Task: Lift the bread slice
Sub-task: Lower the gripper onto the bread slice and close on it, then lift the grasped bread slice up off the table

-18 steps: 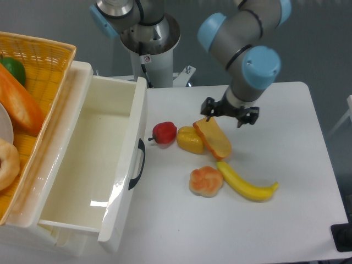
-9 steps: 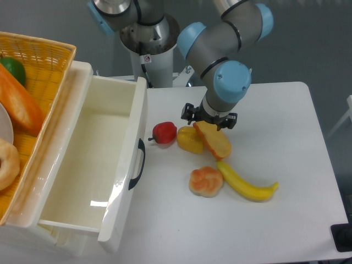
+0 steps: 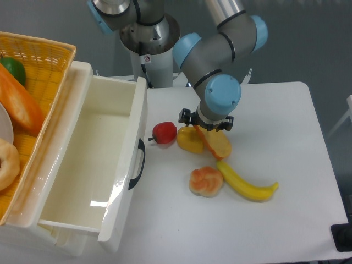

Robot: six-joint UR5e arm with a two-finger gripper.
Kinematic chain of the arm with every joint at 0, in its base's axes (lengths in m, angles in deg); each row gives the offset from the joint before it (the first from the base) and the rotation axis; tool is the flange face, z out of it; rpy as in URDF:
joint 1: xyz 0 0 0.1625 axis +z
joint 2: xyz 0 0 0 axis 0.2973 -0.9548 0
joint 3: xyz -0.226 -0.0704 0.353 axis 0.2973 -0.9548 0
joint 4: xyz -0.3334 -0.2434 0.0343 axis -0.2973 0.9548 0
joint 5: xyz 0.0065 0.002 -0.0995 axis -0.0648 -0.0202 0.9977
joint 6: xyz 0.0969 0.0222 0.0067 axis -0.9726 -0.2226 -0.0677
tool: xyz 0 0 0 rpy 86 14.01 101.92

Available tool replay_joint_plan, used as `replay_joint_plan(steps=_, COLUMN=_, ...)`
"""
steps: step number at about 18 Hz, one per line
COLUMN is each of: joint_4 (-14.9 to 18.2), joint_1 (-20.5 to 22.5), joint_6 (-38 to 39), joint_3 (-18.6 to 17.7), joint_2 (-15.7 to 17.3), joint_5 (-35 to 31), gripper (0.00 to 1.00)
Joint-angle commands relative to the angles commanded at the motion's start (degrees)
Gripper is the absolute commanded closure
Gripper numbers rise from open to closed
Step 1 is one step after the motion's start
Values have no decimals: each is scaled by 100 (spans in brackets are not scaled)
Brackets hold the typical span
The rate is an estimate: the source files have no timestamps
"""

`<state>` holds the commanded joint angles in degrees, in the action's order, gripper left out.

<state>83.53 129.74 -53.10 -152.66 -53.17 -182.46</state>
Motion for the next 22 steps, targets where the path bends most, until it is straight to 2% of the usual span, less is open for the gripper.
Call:
replay_joint_plan(steps=3, joint_4=0, joint_1=-9, joint_6=-9, joint_3=-9, joint_2=-9, joint_5=-9, gripper=4)
replay_joint_plan(steps=5, joint_4=0, joint_1=0, joint_6=-35, joint_3=-9, joint_2=9, joint_5=-9, gripper=9)
replay_joint_plan(steps=8, joint_4=0, joint_1=0, joint_6=-53, joint_3=-9, joint_2=18, joint_5=0, gripper=34)
replay_joint_plan(steps=15, joint_4=0, joint_1=26, joint_6=-96, joint_3=17, joint_2=44, joint_5=0, gripper=79)
replay_joint_plan(steps=19, joint_4=18, joint_1=79, joint_6=-149, joint_3=70, joint_2=79, joint_5=-9, gripper=94)
replay_joint_plan(steps=22, joint_4=35, joint_1=105, joint_6=-158, joint_3=201, joint_2=105, joint_5=-9, gripper=98)
